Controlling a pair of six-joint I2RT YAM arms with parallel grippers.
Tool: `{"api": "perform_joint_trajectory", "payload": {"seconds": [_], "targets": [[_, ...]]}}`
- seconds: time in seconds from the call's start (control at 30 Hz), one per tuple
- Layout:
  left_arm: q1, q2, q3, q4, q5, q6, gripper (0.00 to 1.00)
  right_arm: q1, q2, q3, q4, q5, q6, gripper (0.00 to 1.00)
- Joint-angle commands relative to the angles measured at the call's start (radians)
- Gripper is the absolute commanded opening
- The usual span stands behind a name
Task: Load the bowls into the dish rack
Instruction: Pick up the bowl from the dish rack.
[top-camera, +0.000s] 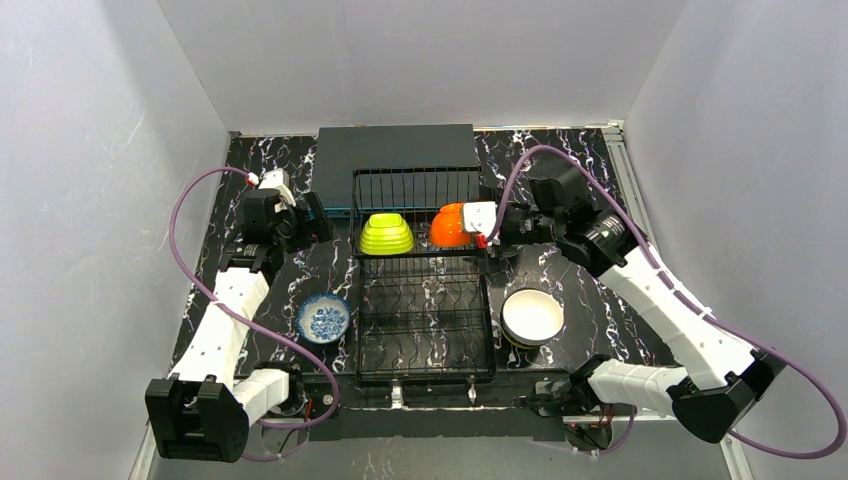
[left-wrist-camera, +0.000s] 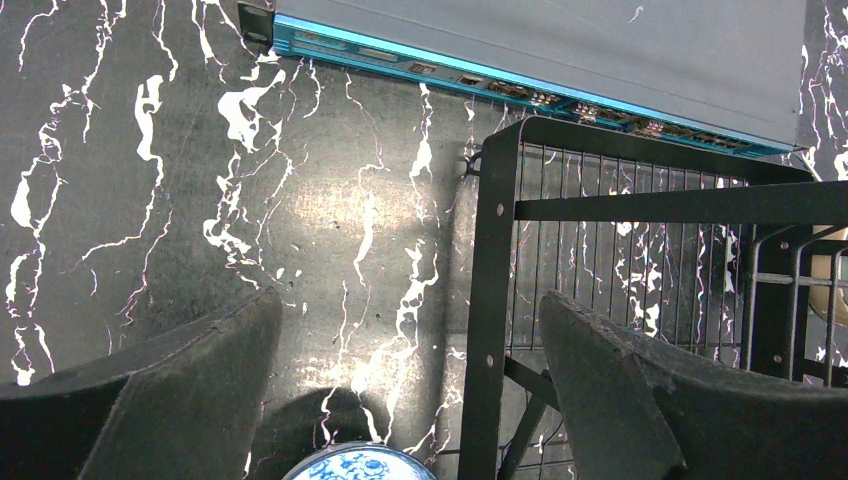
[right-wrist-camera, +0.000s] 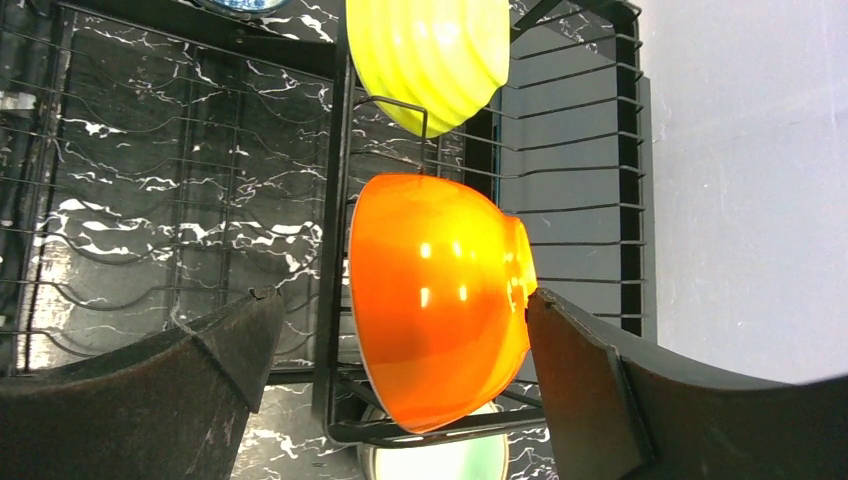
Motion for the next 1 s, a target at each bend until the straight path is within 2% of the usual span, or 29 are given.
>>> {"api": "perform_joint_trajectory", "payload": {"seconds": [0.0, 0.63, 0.73, 0.97], "targets": [[0.005, -0.009, 0.002, -0.007, -0.008, 0.009, 0.98, 0.004, 0.018, 0.069, 0.001, -0.014, -0.062, 0.99], [0.005, -0.014, 0.002, -0.008, -0.006, 0.006, 0.98, 0.006, 0.172, 0.190, -0.132, 0.039, -0.068, 0.97], [0.005, -0.014, 0.002, -0.006, -0.005, 0.007, 0.98, 0.006, 0.166, 0.187, -0.138, 0.031, -0.070, 0.87], [0.005, -0.014, 0.001, -0.006, -0.006, 0.007, 0.98, 0.005, 0.124, 0.141, -0.060, 0.044, -0.019, 0.43]]}}
